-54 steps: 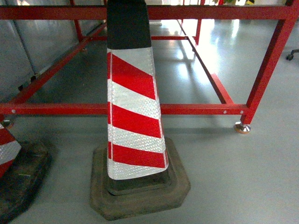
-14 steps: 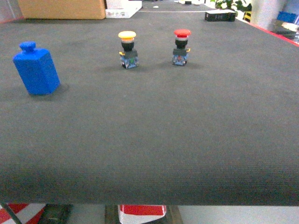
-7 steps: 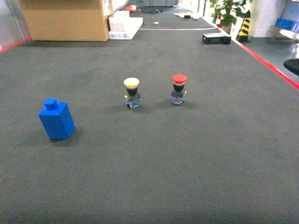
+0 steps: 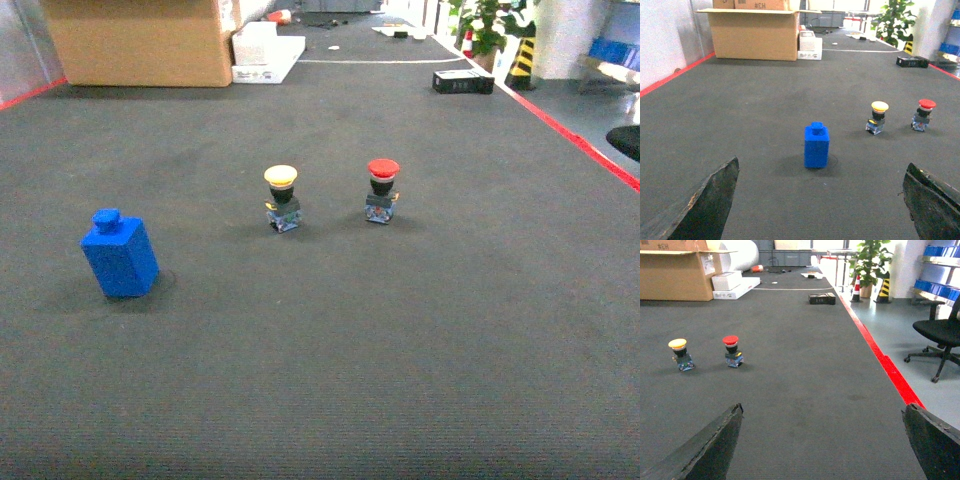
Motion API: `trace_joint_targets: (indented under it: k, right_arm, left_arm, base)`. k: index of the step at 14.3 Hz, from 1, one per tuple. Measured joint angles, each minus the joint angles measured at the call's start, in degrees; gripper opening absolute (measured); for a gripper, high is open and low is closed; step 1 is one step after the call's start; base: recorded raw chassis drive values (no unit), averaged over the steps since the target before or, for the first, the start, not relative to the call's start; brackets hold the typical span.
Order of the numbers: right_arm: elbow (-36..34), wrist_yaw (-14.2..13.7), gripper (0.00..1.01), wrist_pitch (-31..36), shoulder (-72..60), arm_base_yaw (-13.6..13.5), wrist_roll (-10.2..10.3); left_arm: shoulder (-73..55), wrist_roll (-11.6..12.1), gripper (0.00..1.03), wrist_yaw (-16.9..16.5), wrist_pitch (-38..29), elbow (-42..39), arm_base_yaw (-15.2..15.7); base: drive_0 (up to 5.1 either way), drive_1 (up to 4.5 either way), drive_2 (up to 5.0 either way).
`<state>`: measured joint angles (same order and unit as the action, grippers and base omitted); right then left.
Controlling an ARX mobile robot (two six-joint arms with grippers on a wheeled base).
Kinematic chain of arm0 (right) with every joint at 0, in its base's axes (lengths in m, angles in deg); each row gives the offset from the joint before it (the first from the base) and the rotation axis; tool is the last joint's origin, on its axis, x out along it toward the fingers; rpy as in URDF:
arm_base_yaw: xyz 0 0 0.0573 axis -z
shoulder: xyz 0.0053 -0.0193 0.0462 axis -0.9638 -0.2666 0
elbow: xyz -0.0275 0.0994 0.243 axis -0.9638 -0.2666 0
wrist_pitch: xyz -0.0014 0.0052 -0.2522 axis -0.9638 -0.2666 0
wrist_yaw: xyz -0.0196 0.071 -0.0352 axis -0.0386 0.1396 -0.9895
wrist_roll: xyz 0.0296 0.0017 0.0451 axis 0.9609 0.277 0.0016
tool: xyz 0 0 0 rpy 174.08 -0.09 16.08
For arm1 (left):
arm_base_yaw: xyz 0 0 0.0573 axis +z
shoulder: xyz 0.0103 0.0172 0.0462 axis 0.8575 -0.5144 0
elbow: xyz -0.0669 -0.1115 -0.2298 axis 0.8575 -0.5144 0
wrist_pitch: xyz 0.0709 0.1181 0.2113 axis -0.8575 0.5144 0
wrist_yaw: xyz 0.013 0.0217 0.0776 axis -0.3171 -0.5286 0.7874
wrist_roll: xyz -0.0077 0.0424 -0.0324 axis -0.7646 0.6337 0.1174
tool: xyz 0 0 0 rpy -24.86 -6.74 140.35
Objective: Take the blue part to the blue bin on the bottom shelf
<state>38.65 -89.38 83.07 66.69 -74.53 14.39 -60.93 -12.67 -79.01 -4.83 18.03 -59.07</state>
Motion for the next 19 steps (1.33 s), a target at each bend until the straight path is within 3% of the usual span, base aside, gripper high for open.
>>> trace_joint_targets:
  k: [3,4,5,6,9,11,16,19]
  right_arm:
    - [0.0,0.0,0.98,0.0,0.0,0.0,0.0]
    - [0.0,0.0,0.98,0.0,0.0,0.0,0.0]
    - [0.0,0.0,0.98,0.0,0.0,0.0,0.0]
    - [0.0,0.0,0.98,0.0,0.0,0.0,0.0]
    - [0.0,0.0,0.98,0.0,0.0,0.0,0.0]
    - [0.0,0.0,0.98,0.0,0.0,0.0,0.0]
    - [0.0,0.0,0.98,0.0,0.0,0.0,0.0]
    - [0.0,0.0,0.98,0.0,0.0,0.0,0.0]
  left_arm:
    - [-0.2,-0.2,0.98,0.7,0.9,0.1,-0.2]
    - [-3.5,-1.6,0.98,6.2,4.5,1.6,-2.8]
    - [-10.8,-2.9,0.98,11.5,0.7,2.0,-6.4]
    - [-21.3,-3.2,0.98,13.6,-7.2,2.0,-9.8]
    - [-55.5,-4.3,0.98,10.3,-34.9,9.6,-9.9]
    - [-75.3,-4.3,0.98,8.3,-45.3,15.7,-9.3]
    - [-98.1,-4.1,0.98,5.7,-50.7,27.0,-6.1]
    - [-108.7,-3.4,0.98,3.5,-50.7,34.3,-4.7]
  base:
    - [0.0,0.0,0.0]
    - [0.0,0.0,0.0]
    - [0.0,0.0,0.0]
    - [0.0,0.0,0.0]
    - [0.0,0.0,0.0]
    - [0.0,0.0,0.0]
    - [0.0,0.0,0.0]
    - [0.0,0.0,0.0]
